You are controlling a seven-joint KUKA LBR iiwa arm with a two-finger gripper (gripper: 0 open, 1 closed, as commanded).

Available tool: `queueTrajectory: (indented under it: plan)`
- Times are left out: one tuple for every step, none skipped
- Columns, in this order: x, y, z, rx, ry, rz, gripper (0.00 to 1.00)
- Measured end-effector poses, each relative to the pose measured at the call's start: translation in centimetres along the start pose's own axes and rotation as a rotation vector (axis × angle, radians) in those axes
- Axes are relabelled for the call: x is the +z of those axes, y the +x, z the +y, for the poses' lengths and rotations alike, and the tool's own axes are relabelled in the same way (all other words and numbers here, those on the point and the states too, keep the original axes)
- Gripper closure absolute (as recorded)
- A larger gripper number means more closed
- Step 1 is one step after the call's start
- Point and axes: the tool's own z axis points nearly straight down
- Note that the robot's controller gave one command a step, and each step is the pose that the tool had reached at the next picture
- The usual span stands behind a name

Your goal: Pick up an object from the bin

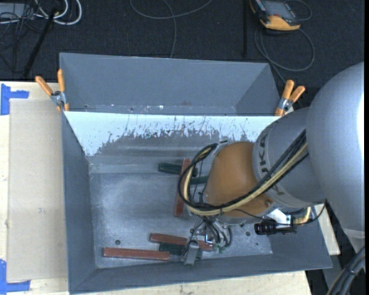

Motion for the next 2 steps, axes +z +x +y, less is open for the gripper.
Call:
queueTrajectory:
  plan:
    - [-0.2,0.0,-0.2,0.001,0.002,0.006,1.00]
    - [-15.5,0.5,2.6,-0.091,-0.001,-0.006,1.00]
